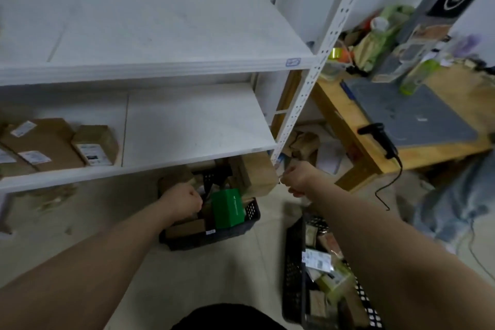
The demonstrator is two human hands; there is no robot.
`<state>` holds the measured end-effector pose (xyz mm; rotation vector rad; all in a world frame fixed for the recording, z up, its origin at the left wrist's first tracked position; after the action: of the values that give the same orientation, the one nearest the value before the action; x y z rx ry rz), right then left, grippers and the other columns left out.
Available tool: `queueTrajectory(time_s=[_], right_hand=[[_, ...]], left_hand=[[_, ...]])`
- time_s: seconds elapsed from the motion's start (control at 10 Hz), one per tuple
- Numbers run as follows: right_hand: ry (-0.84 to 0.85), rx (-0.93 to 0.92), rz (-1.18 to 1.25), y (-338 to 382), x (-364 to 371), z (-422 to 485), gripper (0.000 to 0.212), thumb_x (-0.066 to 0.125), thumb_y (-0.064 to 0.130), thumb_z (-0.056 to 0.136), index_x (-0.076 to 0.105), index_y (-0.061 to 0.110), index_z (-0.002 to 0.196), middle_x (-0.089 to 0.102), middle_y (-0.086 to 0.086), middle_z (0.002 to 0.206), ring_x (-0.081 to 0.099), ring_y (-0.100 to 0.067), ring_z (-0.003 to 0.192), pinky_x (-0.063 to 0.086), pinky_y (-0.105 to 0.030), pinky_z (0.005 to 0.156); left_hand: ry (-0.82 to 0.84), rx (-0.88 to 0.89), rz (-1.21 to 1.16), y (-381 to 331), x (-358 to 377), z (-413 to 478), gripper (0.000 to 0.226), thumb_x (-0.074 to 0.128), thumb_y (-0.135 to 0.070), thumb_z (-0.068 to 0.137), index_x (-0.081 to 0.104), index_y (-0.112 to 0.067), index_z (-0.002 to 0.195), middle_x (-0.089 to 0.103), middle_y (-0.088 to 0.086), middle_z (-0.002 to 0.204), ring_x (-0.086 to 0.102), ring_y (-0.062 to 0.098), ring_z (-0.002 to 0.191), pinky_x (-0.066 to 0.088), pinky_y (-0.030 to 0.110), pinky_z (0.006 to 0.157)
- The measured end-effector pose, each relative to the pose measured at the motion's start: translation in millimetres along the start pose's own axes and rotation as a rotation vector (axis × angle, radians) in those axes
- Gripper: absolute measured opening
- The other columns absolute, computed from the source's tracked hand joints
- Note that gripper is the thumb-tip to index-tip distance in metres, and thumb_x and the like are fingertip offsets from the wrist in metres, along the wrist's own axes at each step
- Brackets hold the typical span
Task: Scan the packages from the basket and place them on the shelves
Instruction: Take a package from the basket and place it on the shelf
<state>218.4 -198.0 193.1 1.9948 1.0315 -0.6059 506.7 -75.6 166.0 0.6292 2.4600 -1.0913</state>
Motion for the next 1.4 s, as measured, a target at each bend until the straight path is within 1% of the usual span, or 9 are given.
queueTrajectory(time_s=[0.2, 0.4, 0.5, 0.8, 0.9, 1.0, 1.1, 1.2, 1.4], right_hand=[[0.043, 0.136, 0.006, -154, -21, 10, 0.003, 0.058, 0.015, 0.096, 0.060, 0.013, 0.093, 0.062, -0.007, 0.078, 0.057, -0.019, 0.061, 0.049, -0.028, 0.055], [0.132, 0.271, 0.121, -301, -46, 25, 0.008, 0.061, 0.013, 0.094, 0.061, 0.015, 0.086, 0.060, -0.003, 0.073, 0.056, -0.016, 0.058, 0.053, -0.030, 0.057], [0.149, 0.346, 0.190, -357, -54, 35, 0.005, 0.061, 0.010, 0.094, 0.065, 0.007, 0.092, 0.064, -0.009, 0.081, 0.062, -0.021, 0.066, 0.053, -0.029, 0.053], [0.195, 0.420, 0.307, -454, -39, 80, 0.020, 0.063, 0.009, 0.092, 0.065, 0.005, 0.111, 0.064, -0.009, 0.086, 0.067, -0.028, 0.081, 0.060, -0.040, 0.076], [0.203, 0.402, 0.281, -477, -25, 101, 0.031, 0.067, 0.012, 0.091, 0.060, 0.010, 0.121, 0.062, -0.004, 0.093, 0.067, -0.029, 0.096, 0.059, -0.041, 0.082], [0.235, 0.331, 0.157, -496, -9, 132, 0.053, 0.073, 0.021, 0.088, 0.051, 0.015, 0.136, 0.063, -0.007, 0.121, 0.063, -0.025, 0.108, 0.053, -0.034, 0.084], [0.274, 0.287, 0.086, -518, 24, 177, 0.070, 0.078, 0.025, 0.084, 0.042, 0.019, 0.144, 0.058, -0.009, 0.133, 0.060, -0.027, 0.115, 0.053, -0.036, 0.092], [0.289, 0.226, -0.040, -534, 63, 225, 0.083, 0.081, 0.032, 0.080, 0.035, 0.023, 0.148, 0.047, -0.012, 0.142, 0.054, -0.031, 0.124, 0.051, -0.047, 0.102], [0.333, 0.019, -0.328, -555, 160, 309, 0.096, 0.079, 0.038, 0.079, 0.018, 0.028, 0.153, 0.025, -0.013, 0.156, 0.027, -0.041, 0.144, 0.042, -0.055, 0.108]], left_hand=[[0.121, -0.064, 0.100, -26, 124, 15, 0.008, 0.063, -0.007, 0.080, 0.069, -0.008, 0.076, 0.064, 0.011, 0.077, 0.058, 0.022, 0.070, 0.046, 0.030, 0.065], [0.185, -0.198, 0.093, -84, 259, 7, 0.015, 0.057, -0.002, 0.092, 0.062, -0.013, 0.082, 0.060, 0.004, 0.076, 0.055, 0.014, 0.062, 0.047, 0.022, 0.055], [0.248, -0.216, 0.068, -105, 327, 19, 0.019, 0.057, -0.001, 0.094, 0.060, -0.012, 0.079, 0.056, 0.005, 0.073, 0.050, 0.014, 0.060, 0.040, 0.020, 0.050], [0.349, -0.242, 0.001, -136, 464, 68, 0.006, 0.066, -0.002, 0.090, 0.064, -0.008, 0.092, 0.061, 0.009, 0.072, 0.054, 0.016, 0.061, 0.040, 0.017, 0.045], [0.359, -0.292, -0.005, -134, 492, 97, 0.012, 0.064, -0.002, 0.091, 0.061, -0.013, 0.086, 0.061, 0.010, 0.072, 0.053, 0.016, 0.059, 0.040, 0.020, 0.046], [0.371, -0.313, 0.022, -128, 521, 129, 0.011, 0.063, -0.002, 0.090, 0.062, -0.013, 0.089, 0.061, 0.009, 0.073, 0.053, 0.016, 0.061, 0.040, 0.021, 0.050], [0.357, -0.280, 0.054, -119, 550, 173, 0.009, 0.063, -0.006, 0.093, 0.063, -0.013, 0.099, 0.062, 0.007, 0.090, 0.057, 0.016, 0.078, 0.043, 0.025, 0.059], [0.321, -0.144, 0.199, -104, 574, 223, 0.013, 0.062, -0.010, 0.093, 0.061, -0.014, 0.106, 0.060, 0.004, 0.110, 0.057, 0.018, 0.097, 0.044, 0.026, 0.073], [0.250, 0.040, 0.367, -65, 609, 305, 0.021, 0.061, -0.011, 0.093, 0.057, -0.017, 0.113, 0.058, 0.000, 0.105, 0.060, 0.016, 0.095, 0.056, 0.031, 0.076]])
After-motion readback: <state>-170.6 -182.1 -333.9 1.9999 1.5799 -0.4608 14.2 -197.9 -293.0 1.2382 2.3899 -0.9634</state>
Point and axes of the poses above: each hand's wrist, its own z-axis towards the middle knuckle, its own x-axis out of the palm, y = z × x, the point moved 4 cm from there along z, towards the middle knuckle
